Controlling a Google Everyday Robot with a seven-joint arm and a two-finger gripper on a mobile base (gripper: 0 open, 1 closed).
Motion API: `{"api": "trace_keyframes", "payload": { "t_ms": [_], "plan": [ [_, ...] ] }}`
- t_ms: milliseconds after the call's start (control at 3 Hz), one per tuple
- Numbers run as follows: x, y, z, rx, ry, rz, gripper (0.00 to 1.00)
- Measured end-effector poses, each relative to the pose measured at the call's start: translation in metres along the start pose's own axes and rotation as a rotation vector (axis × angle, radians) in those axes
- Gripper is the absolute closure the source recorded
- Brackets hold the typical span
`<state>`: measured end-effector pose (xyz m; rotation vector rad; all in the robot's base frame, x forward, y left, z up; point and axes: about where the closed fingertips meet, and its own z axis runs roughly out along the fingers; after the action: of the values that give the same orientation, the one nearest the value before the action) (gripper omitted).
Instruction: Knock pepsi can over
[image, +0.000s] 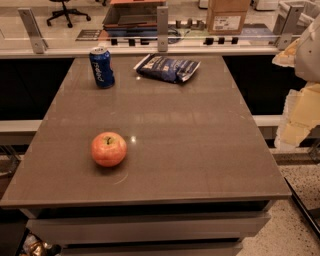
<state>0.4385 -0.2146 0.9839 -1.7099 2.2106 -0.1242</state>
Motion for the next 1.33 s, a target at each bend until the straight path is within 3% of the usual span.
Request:
{"api": "trace_keyframes", "payload": {
  "t_ms": [333, 667, 1333],
  "plan": [
    [-0.002, -0.003, -0.001, 0.013, -0.014, 0.002, 0.00],
    [-0.011, -0.012, 0.000, 0.047, -0.071, 0.027, 0.00],
    [-0.053, -0.036, 0.019, 0.124, -0.347, 0.141, 0.00]
  ]
}}
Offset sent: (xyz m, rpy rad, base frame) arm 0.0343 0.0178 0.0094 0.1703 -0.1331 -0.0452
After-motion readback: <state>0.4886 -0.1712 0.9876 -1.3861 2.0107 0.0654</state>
